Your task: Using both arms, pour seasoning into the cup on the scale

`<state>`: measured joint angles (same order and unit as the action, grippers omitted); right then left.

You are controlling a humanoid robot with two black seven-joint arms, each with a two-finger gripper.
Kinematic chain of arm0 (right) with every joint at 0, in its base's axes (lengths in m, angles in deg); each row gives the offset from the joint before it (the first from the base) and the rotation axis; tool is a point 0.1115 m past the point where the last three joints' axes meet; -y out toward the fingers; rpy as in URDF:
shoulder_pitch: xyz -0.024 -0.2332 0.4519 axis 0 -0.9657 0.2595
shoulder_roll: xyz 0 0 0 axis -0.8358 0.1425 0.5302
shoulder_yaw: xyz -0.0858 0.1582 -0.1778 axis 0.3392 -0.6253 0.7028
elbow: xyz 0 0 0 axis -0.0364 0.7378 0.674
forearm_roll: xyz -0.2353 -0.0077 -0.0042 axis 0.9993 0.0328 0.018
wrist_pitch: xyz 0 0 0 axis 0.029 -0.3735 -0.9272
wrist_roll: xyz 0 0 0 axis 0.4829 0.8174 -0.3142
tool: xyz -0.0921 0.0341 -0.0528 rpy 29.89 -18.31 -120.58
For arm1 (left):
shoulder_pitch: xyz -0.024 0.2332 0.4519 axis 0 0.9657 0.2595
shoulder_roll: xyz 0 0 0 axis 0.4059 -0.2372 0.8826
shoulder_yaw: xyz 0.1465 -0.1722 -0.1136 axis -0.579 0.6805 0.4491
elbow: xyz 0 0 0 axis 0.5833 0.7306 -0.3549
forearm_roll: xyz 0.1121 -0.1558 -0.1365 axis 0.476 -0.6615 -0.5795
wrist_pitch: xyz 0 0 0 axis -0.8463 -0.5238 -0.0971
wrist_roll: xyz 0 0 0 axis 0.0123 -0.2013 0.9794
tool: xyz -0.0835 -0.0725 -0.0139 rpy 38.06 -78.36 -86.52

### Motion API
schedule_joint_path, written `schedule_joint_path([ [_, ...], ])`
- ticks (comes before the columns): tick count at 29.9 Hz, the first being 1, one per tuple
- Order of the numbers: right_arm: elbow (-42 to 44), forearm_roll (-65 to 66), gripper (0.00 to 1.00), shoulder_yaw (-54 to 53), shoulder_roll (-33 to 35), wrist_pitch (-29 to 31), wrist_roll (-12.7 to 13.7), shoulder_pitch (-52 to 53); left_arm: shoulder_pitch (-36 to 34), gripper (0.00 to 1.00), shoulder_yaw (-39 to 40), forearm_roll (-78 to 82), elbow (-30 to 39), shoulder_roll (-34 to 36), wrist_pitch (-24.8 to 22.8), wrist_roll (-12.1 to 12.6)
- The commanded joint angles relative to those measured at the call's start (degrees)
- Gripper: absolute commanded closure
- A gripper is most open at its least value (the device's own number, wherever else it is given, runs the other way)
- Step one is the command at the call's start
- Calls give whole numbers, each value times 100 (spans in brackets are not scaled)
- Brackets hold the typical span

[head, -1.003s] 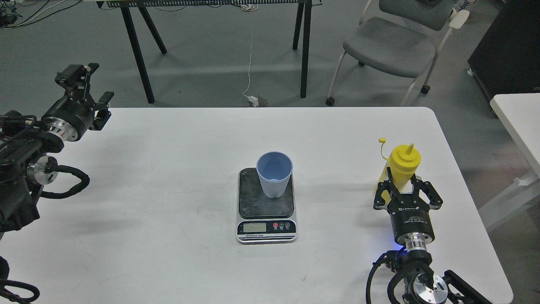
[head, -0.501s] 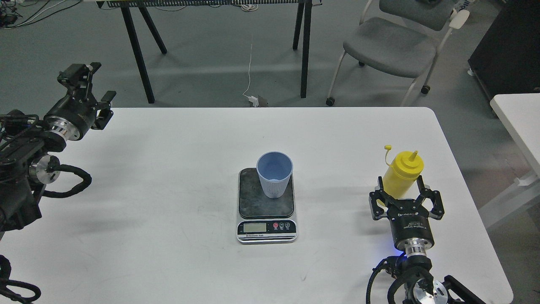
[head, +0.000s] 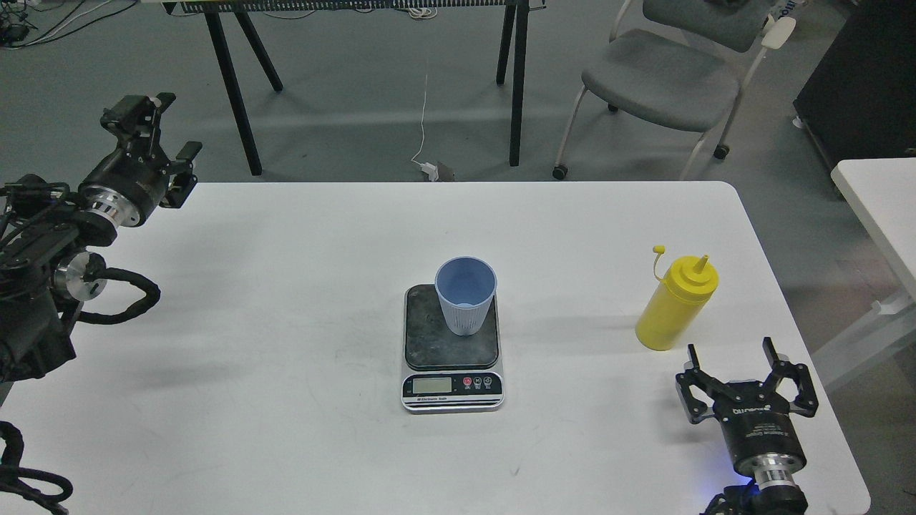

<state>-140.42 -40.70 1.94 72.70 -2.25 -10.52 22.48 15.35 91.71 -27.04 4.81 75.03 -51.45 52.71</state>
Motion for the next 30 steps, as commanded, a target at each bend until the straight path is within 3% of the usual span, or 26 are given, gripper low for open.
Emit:
schedule_joint_path([
  [1,154,135,1,-8,881,0,0,106,-88,18,-1,0,1,0,-12,0],
  [8,1208,942,1,175,2745,0,0,1782,-220,18,35,-35,1,-35,-12,0],
  [13,2052,1673,1,990,2905,0,0,3881,-308,18,43,-53,1,-97,-12,0],
  [15,2325,1674,1,1693,2722,0,0,4691,-317,18,52,-61,1,-106,-12,0],
  [20,3132,1595,1,3092,1380,0,0,6073,-387,18,61,-79,1,-106,-12,0],
  [25,3732,1621,1,3225,-81,0,0,6180,-562,18,61,-79,1,-97,-12,0],
  [30,3803,1630,1,3217,-838,0,0,6197,-703,18,61,-79,1,-106,-12,0],
])
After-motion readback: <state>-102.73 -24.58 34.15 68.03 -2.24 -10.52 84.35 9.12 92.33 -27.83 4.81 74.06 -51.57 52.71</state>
